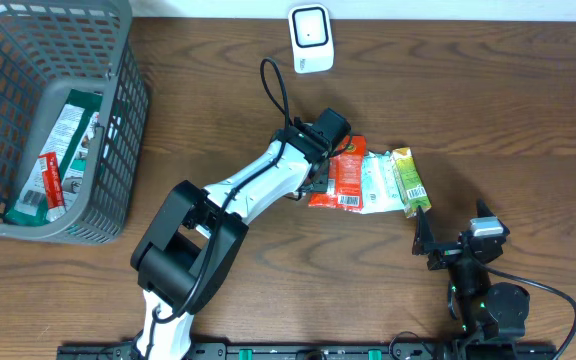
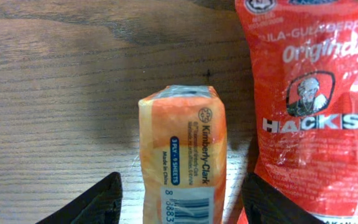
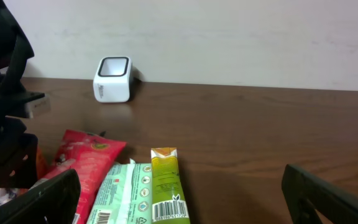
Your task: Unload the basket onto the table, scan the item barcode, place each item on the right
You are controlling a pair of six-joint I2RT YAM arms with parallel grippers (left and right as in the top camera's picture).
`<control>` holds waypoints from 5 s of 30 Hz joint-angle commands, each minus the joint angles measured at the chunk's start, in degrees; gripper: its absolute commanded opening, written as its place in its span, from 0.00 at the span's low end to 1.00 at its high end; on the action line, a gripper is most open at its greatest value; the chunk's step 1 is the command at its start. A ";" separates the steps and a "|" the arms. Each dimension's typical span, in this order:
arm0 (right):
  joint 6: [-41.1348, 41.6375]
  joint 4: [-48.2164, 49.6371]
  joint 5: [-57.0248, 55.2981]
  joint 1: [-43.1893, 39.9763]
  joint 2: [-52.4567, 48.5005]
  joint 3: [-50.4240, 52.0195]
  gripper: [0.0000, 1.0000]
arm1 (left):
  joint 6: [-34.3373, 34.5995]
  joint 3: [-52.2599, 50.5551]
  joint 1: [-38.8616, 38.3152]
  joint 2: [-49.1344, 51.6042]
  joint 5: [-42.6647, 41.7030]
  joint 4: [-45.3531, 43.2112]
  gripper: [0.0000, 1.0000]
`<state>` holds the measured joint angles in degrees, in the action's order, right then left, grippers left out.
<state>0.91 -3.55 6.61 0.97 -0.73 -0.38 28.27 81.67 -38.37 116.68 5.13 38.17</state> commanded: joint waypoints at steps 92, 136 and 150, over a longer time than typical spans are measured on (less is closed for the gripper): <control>0.76 -0.17 -0.11 -0.61 0.24 0.07 0.99 | -14.51 6.51 68.94 2.69 -1.49 16.48 0.50; 0.76 -0.17 -0.13 -0.61 0.24 0.07 0.99 | -8.55 7.91 51.39 -42.40 -6.01 17.35 0.09; 0.76 -0.15 -0.11 -0.61 0.24 0.07 0.99 | 0.20 -4.76 17.20 -28.28 -6.01 10.69 0.10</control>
<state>0.91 -3.55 6.59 0.97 -0.73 -0.38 24.71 79.05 -15.92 83.29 -1.13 51.05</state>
